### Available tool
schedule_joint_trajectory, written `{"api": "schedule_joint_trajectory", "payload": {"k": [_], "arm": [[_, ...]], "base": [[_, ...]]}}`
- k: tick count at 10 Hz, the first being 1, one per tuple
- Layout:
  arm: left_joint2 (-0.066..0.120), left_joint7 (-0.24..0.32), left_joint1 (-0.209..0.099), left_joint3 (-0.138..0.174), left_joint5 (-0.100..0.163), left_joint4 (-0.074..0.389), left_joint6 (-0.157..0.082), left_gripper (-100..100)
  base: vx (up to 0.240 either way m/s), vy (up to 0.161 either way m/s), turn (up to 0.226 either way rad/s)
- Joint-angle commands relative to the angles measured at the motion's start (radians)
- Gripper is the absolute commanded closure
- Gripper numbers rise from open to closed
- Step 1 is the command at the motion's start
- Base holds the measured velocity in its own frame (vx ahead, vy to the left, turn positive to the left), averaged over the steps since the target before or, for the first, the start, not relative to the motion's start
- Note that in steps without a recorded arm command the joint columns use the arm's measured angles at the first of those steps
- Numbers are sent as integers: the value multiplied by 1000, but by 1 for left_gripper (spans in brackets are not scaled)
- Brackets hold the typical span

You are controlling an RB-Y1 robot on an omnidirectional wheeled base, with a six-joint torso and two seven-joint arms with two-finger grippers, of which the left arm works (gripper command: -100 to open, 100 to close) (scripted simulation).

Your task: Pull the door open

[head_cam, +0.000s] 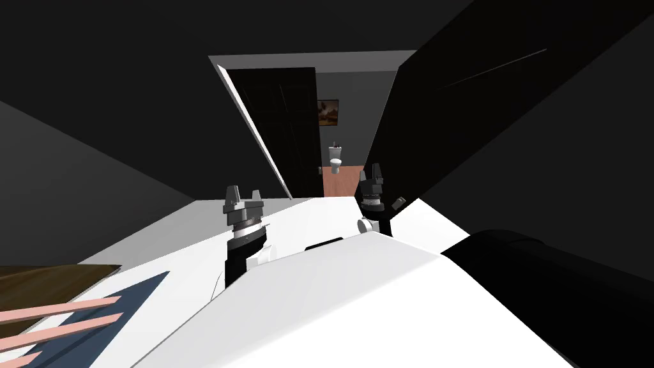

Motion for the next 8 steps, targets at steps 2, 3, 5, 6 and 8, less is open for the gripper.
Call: {"api": "schedule_joint_trajectory", "payload": {"k": [2,3,5,6,8], "arm": [[17,3,-9,2,3,39,-10,-100],[24,4,-14,3,4,58,-15,-100],[37,6,-22,5,6,92,-24,-100],[46,8,-28,6,8,118,-31,-100],[59,11,-39,8,11,163,-43,-100]], "base": [[112,10,-50],[154,-92,-20],[133,-72,-32],[174,-43,-56],[148,-34,-48]]}}
